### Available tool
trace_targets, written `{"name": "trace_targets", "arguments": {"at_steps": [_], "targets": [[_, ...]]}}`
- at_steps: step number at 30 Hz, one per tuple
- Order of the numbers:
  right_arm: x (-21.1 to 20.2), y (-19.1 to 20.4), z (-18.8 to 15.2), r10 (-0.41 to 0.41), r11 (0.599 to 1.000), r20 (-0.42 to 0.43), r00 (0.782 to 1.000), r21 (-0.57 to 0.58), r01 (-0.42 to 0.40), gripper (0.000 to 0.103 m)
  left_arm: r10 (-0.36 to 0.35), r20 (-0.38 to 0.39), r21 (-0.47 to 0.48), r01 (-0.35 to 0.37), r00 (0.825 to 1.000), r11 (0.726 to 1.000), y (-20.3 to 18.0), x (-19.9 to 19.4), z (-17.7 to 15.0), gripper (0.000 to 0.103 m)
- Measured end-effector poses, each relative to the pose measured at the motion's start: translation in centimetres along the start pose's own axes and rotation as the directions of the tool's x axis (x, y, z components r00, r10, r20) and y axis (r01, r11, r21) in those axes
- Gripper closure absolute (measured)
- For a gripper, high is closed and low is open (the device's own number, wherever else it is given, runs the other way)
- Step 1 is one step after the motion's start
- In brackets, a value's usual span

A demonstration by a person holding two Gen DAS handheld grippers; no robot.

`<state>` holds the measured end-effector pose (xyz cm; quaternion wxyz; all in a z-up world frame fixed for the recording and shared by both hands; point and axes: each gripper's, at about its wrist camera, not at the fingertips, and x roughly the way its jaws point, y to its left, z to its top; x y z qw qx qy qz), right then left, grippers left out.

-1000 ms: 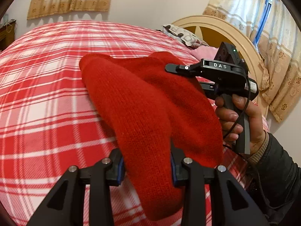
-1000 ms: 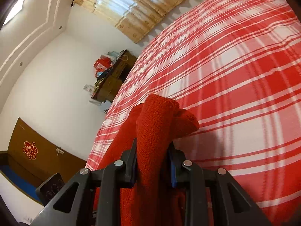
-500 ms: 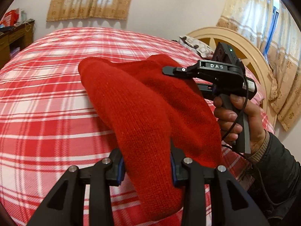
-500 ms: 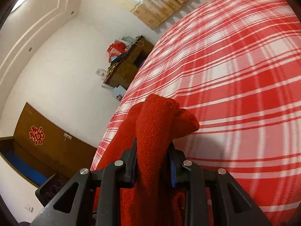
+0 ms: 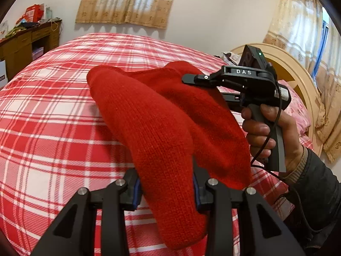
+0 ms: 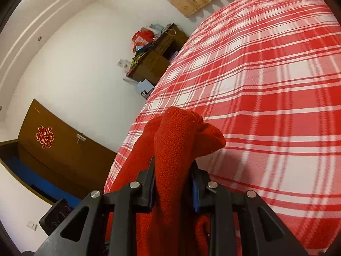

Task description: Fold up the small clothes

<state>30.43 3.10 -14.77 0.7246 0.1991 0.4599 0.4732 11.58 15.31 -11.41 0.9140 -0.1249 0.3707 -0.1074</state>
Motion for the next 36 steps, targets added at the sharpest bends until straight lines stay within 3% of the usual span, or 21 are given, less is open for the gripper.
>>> {"name": "trace_targets", "arguments": {"at_steps": [18, 27, 36], "targets": [[7.0, 1.9, -0.3, -0.015, 1.0, -0.098, 0.995, -0.024, 0.013, 0.076, 0.066, -0.006, -0.04, -0.067, 0.998, 0.997, 4.1, -1.0, -2.4, 0.065], [7.9, 2.4, -0.2, -0.038, 0.999, -0.112, 0.993, -0.033, 0.034, 0.076, 0.067, -0.015, -0.047, -0.067, 0.998, 0.997, 4.5, -1.1, -3.8, 0.065], [7.9, 0.5, -0.6, -0.062, 0.998, -0.101, 0.993, 0.02, 0.064, 0.076, 0.057, -0.024, -0.066, -0.058, 0.998, 0.996, 5.0, -0.6, -4.2, 0.065]]}}
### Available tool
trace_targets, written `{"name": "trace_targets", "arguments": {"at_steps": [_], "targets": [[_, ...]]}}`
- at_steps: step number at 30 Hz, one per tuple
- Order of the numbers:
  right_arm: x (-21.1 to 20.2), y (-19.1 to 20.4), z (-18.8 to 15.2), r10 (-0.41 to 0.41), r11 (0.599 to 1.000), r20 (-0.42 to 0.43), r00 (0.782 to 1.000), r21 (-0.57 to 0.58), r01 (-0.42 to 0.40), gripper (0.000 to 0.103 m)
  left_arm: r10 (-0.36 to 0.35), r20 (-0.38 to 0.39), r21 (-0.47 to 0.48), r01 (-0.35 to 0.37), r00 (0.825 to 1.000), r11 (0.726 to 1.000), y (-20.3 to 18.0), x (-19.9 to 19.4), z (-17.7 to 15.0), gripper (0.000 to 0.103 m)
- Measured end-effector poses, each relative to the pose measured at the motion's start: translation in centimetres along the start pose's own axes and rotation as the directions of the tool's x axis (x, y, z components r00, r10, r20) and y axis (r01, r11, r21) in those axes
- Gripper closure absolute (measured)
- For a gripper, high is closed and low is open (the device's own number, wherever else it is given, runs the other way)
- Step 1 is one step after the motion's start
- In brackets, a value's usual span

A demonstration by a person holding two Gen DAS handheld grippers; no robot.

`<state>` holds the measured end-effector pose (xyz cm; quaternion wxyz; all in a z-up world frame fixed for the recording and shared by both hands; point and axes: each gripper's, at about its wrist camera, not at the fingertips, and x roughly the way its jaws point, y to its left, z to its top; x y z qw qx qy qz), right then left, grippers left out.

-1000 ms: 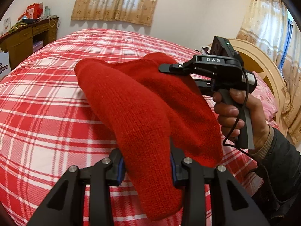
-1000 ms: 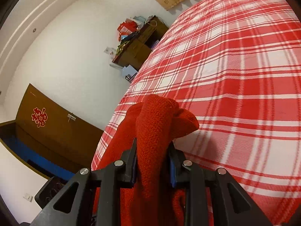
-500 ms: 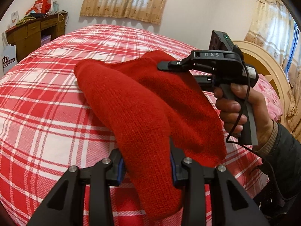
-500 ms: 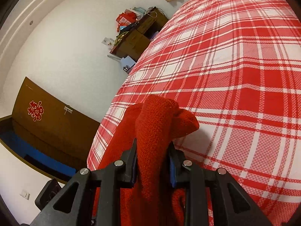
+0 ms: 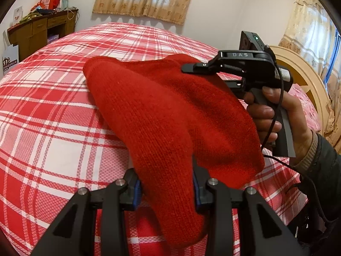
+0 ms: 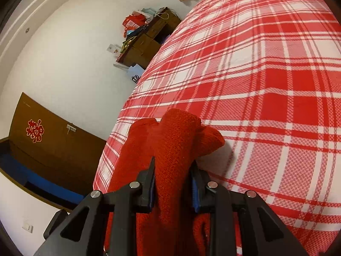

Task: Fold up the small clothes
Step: 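Open both tools and press the folded sweater flat on the bed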

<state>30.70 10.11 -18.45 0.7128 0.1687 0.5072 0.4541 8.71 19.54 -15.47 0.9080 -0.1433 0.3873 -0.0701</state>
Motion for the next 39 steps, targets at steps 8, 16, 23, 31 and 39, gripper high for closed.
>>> {"name": "trace_targets", "arguments": {"at_steps": [8, 16, 23, 31, 39], "targets": [[0.4, -1.1, -0.3, -0.074, 0.997, -0.006, 0.997, 0.005, 0.075, 0.075, 0.009, -0.005, -0.012, -0.009, 1.0, 1.0, 0.0, 0.0, -0.4, 0.055], [-1.5, -0.8, -0.8, -0.137, 0.99, 0.049, 0.989, -0.021, 0.138, 0.071, 0.064, 0.004, 0.066, -0.064, 0.998, 0.996, -1.0, -1.7, 0.1, 0.05], [-6.0, 6.0, -4.9, -0.023, 0.977, 0.131, 0.991, -0.205, 0.05, 0.045, 0.167, 0.16, 0.025, -0.173, 0.973, 0.985, 0.3, -4.8, 1.8, 0.025], [-3.7, 3.6, -8.4, -0.129, 0.968, 0.049, 0.99, -0.211, 0.137, 0.047, 0.256, 0.046, -0.025, -0.255, 0.966, 0.967, 2.9, -0.1, 1.4, 0.006], [-7.8, 6.7, -11.0, -0.187, 0.958, 0.175, 0.967, -0.184, 0.219, 0.045, 0.215, 0.055, -0.106, -0.208, 0.975, 0.972, 3.0, -1.5, 0.4, 0.004]]}}
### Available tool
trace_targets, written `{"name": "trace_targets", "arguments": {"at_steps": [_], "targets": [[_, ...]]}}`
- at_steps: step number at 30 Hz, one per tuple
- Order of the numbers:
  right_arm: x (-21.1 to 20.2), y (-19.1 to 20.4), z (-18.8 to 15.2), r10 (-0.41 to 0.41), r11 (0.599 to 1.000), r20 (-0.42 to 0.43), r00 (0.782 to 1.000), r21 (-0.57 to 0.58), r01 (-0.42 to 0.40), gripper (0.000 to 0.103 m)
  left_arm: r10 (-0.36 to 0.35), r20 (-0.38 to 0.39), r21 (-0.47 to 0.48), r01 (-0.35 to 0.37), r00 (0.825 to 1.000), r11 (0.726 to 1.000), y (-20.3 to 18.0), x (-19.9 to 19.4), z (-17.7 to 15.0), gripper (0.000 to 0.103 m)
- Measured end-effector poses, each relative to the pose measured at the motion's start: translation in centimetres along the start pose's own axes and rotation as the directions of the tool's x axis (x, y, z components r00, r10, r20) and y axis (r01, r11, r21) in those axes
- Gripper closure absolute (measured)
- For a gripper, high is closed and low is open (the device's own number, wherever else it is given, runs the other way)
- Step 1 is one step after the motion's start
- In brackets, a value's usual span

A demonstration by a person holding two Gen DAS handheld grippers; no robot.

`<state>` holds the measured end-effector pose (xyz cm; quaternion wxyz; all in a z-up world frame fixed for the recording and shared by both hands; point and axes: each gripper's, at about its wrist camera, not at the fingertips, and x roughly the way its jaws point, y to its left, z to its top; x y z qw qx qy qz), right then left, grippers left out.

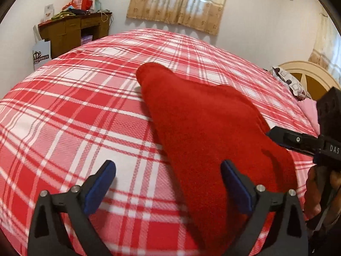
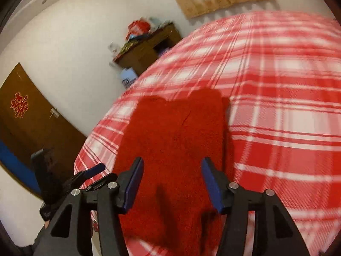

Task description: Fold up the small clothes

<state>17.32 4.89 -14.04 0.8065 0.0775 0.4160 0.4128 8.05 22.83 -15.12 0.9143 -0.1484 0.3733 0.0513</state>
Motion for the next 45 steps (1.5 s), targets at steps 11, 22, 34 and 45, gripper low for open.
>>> {"name": "trace_targets", "arguments": {"at_steps": [11, 22, 34, 45], "targets": [[-11.1, 8.4, -1.4, -0.189, 0.931, 0.334, 0.923, -0.238, 0.277, 0.032, 0.027, 0.245, 0.092, -0.051, 0.969, 0.994, -4.2, -9.7, 2.2, 0.001], [-12.2, 8.6, -1.6, -0.186, 0.935, 0.35, 0.918, -0.224, 0.275, 0.032, 0.0, 0.297, 0.142, -0.044, 0.955, 0.989, -5.3, -10.9, 2.2, 0.001], [-11.9, 8.8, -2.0, -0.172, 0.937, 0.333, 0.927, -0.234, 0.258, 0.032, -0.001, 0.289, 0.146, -0.043, 0.957, 0.988, -5.6, -10.7, 1.9, 0.0], [-11.9, 9.0, -2.0, -0.164, 0.938, 0.334, 0.928, -0.237, 0.252, 0.032, 0.0, 0.29, 0.148, -0.045, 0.957, 0.988, -5.9, -10.8, 1.7, 0.0]]}}
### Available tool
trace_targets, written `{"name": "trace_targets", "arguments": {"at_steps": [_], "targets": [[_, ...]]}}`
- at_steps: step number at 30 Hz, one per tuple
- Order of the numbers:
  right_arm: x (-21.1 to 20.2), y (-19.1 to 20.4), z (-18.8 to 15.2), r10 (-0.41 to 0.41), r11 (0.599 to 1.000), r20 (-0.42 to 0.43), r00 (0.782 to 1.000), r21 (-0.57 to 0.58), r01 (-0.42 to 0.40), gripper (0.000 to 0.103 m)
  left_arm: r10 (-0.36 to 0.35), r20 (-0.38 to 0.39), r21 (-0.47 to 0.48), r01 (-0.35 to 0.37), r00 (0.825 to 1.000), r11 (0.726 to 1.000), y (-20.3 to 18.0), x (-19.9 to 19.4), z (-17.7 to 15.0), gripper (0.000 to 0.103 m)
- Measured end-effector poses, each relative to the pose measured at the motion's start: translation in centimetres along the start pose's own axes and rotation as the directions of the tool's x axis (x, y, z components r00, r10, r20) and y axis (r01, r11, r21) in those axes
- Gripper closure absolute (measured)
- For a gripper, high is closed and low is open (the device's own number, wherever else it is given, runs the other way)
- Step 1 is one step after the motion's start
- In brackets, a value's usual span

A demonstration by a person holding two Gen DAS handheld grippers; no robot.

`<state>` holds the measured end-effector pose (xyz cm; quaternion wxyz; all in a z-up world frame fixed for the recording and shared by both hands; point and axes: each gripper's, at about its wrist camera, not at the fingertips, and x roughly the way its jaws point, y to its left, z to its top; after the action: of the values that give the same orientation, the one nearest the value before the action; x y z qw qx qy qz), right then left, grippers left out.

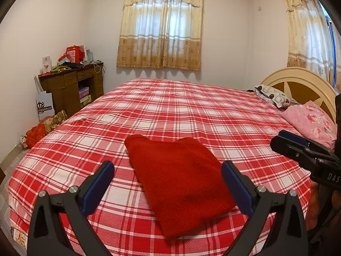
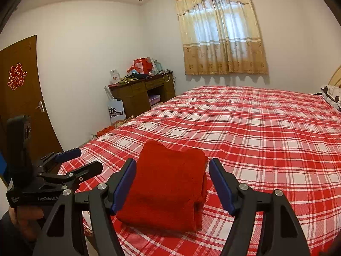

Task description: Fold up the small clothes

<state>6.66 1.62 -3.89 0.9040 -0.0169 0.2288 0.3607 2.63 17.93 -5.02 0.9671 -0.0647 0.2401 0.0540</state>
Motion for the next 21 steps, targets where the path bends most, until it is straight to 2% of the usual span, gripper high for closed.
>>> {"name": "trace_targets", "arguments": {"at_steps": [11, 21], "targets": [[0.19, 0.12, -0.65, 0.005, 1.0, -0.009, 1.0, 0.006, -0.005, 0.032, 0.001, -0.007, 0.006, 0.0, 1.0, 1.0, -0.21, 0.0, -0.16, 0.0], [-0.73, 0.19, -0.72, 0.008, 1.0, 0.031, 0.999, 0.01, -0.009, 0.032, -0.009, -0.008, 0.011, 0.009, 1.0, 1.0, -0.33, -0.01, -0.13, 0.0]]}}
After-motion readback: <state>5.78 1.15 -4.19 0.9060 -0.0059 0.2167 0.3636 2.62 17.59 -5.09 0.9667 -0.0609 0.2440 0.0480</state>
